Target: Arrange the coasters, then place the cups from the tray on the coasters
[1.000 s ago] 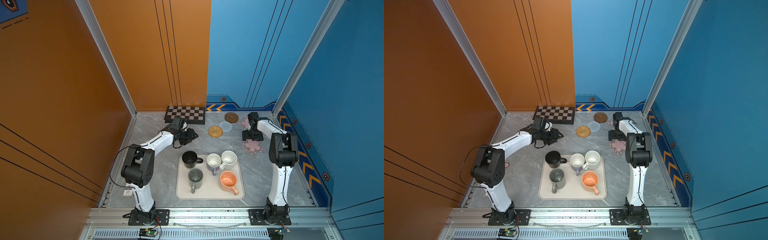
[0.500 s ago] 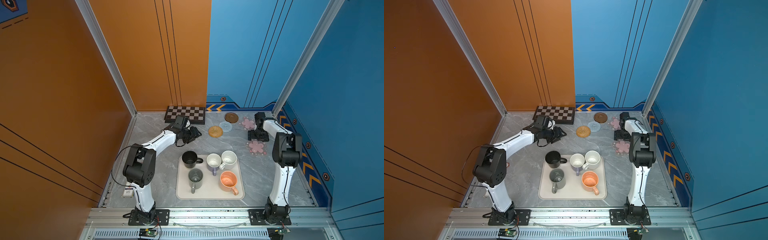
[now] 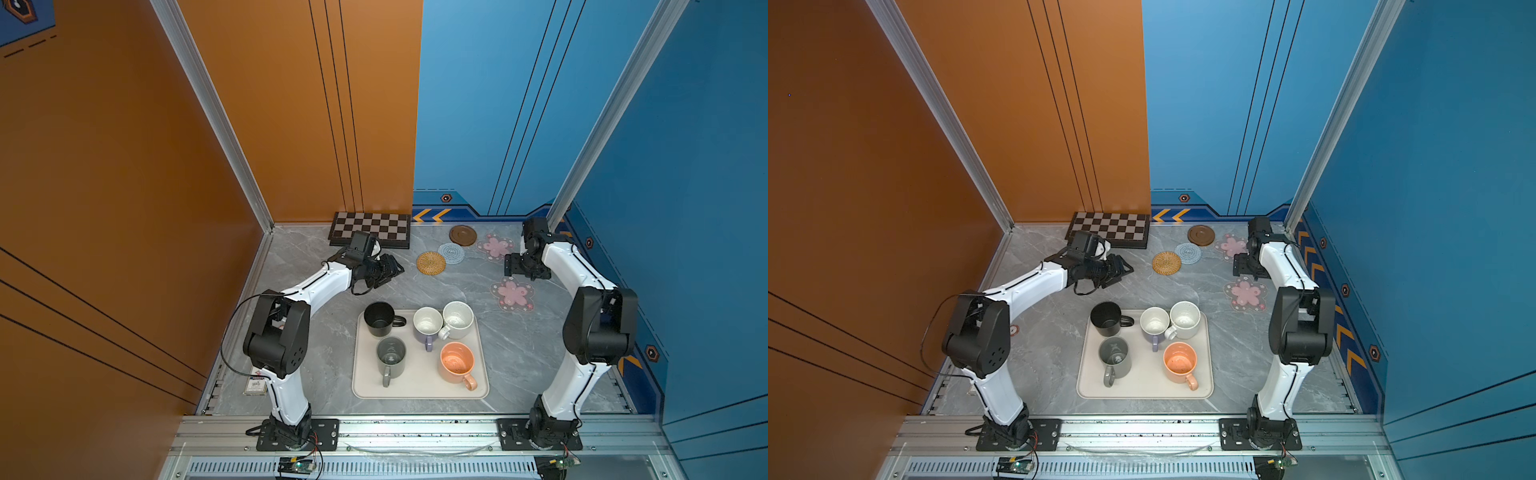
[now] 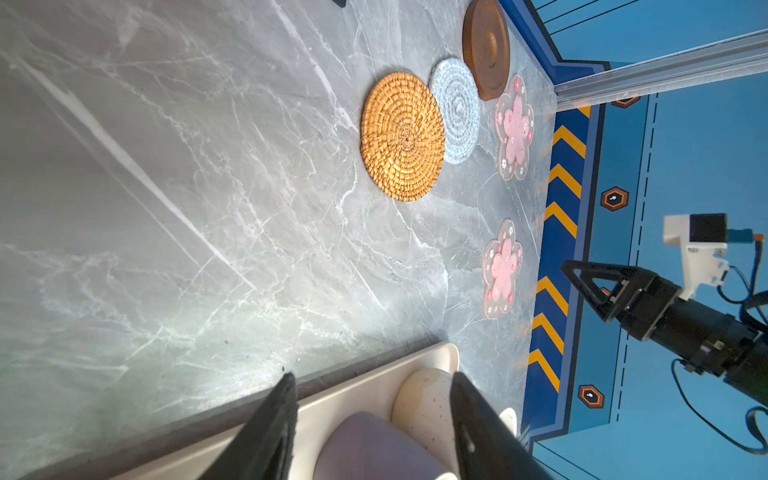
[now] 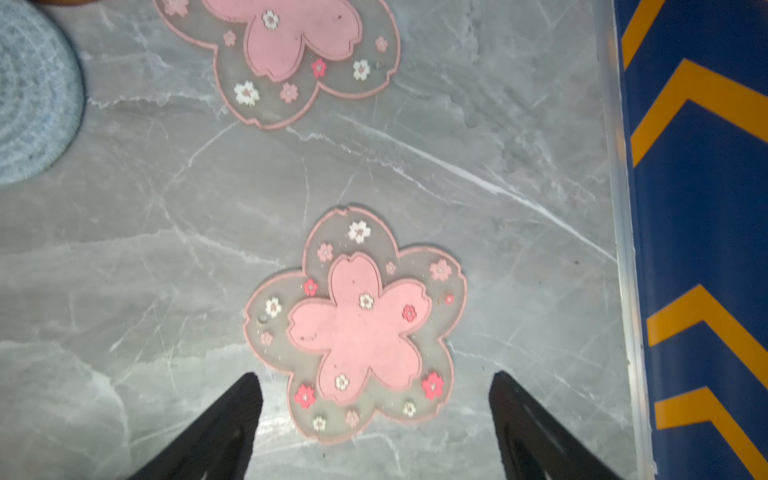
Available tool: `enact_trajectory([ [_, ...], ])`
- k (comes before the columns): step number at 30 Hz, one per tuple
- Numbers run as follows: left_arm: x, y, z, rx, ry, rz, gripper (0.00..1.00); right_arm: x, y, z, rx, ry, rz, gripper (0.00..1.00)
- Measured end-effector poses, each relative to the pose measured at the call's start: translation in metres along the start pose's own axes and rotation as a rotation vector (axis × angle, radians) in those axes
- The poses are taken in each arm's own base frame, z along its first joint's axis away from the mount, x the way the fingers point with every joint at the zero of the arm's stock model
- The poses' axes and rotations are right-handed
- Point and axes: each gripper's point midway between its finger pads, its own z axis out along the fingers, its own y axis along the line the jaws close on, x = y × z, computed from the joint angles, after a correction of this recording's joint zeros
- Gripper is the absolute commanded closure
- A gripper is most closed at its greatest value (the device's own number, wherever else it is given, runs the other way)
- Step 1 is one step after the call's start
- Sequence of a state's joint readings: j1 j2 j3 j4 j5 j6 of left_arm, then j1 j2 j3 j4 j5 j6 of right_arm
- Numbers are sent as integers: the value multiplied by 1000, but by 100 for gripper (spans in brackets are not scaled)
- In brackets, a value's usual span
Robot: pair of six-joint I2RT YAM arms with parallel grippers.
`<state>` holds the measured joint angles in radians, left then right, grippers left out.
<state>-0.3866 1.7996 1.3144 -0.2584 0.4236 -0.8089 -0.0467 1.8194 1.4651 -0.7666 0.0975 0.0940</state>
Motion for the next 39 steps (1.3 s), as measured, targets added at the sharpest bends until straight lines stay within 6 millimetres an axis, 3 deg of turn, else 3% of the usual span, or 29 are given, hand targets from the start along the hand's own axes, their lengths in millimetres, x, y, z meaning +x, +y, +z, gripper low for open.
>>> enact_trajectory([
  [6,4,-4,-13,13,-13,12,40,67,18,16,-7,131,-37,13],
  [10,6,-6,-18,18,-17,20,40,89,24,21,-14,180,-7,14],
  [19,10,5,-23,4,-16,22,40,101,30,30,-44,188,115,14],
  [28,4,16,-26,-8,-29,1,40,105,36,55,-46,215,157,14],
  [39,4,16,-26,-8,-29,1,40,94,33,62,-49,192,180,15],
])
